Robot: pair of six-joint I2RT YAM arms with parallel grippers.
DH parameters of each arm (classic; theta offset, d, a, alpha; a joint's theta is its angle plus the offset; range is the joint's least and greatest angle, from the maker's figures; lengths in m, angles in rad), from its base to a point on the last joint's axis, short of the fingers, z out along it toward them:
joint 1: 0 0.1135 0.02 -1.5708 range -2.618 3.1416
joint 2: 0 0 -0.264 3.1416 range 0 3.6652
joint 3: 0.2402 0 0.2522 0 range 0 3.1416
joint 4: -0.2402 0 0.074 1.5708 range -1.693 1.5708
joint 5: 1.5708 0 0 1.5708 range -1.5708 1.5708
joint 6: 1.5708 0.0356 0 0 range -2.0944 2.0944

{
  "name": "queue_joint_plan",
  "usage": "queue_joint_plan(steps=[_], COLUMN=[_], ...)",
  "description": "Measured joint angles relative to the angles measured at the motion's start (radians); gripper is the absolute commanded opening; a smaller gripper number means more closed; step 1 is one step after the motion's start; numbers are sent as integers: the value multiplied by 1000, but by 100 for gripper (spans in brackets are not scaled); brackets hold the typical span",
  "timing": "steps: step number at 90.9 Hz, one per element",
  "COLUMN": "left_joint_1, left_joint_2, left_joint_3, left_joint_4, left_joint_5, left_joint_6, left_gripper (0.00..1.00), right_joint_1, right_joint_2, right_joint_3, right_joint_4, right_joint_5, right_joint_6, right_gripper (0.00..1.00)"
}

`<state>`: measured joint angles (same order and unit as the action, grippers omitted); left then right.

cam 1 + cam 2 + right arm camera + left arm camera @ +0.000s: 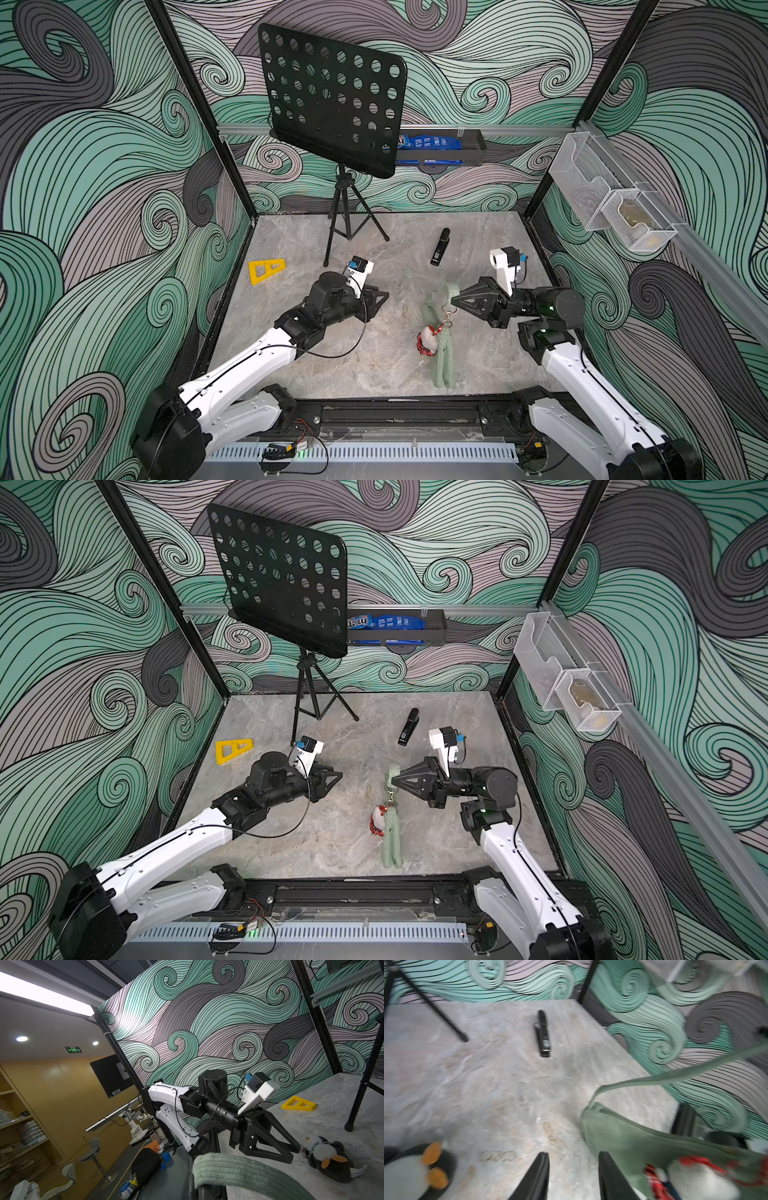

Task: Remove the decoration from the bag
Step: Place the decoration item at the center of the board, then adjust the bag.

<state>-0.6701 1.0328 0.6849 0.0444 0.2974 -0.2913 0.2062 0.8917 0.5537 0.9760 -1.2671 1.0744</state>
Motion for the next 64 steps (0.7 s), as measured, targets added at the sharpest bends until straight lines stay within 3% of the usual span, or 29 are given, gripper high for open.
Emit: queue_joint_plan(steps=[25,64], left_joint_1=[-164,-243], left_joint_2=[-64,117], left_joint_3=[20,119], left_joint_4=[164,270], left_joint_5=[246,322], left_joint_6=[31,57], left_gripper=[46,42], right_joint_1=[11,65], right_joint_2=[24,47], right_joint_3=[30,48], right_joint_4=[40,45], right_joint_5=[-2,8], right_joint_6=[40,41], right_gripper=[0,0])
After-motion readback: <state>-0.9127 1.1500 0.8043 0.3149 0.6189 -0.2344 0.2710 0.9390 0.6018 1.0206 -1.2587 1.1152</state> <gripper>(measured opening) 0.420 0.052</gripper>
